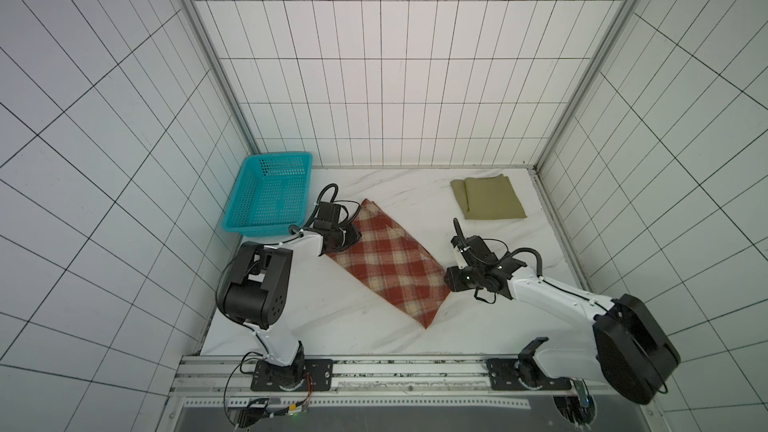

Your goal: Fold and stack the skirts

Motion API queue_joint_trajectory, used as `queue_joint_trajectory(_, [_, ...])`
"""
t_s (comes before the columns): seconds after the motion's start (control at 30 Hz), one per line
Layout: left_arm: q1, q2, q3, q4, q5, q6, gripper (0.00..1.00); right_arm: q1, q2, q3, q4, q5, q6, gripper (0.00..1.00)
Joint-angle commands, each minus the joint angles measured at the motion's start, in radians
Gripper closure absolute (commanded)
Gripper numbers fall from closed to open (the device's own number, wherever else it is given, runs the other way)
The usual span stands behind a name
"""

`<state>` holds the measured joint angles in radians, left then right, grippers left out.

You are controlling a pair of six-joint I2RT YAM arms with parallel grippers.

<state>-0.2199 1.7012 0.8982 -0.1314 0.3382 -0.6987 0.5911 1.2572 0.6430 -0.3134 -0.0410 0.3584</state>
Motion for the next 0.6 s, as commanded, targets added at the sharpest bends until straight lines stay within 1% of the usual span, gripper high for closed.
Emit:
queue_joint_trajectory(0.0, [0.005, -0.056, -0.005, 0.017, 0.001, 0.019, 0.78, -0.008, -0.102, 0.131, -0.049, 0.021, 0.014, 0.53])
queue_joint_trajectory(0.07, [0.004, -0.067, -0.007, 0.004, 0.004, 0.026, 0.78, -0.006, -0.158, 0.126, -0.067, -0.014, 0.03, 0.53])
queue_joint_trajectory(0.2, [0.005, -0.071, -0.028, 0.003, 0.002, 0.02, 0.78, 0.011, -0.218, 0.075, -0.053, -0.084, 0.077, 0.53])
queue_joint_trajectory(0.33, [0.005, -0.058, -0.043, 0.008, -0.006, 0.022, 0.79, 0.052, -0.224, 0.006, 0.001, -0.088, 0.124, 0.56])
queue_joint_trajectory(0.37, [0.006, -0.052, -0.046, 0.011, -0.009, 0.022, 0.79, 0.06, -0.216, -0.003, 0.021, -0.091, 0.132, 0.6])
queue_joint_trajectory(0.47, [0.009, -0.022, -0.054, 0.026, -0.006, 0.013, 0.79, 0.07, -0.177, -0.032, 0.074, -0.116, 0.147, 0.74])
queue_joint_trajectory(0.5, [0.01, -0.014, -0.055, 0.029, -0.007, 0.006, 0.8, 0.068, -0.165, -0.044, 0.096, -0.123, 0.149, 0.77])
queue_joint_trajectory(0.57, [0.011, 0.003, -0.06, 0.043, -0.002, -0.003, 0.8, 0.066, -0.132, -0.057, 0.109, -0.117, 0.149, 0.85])
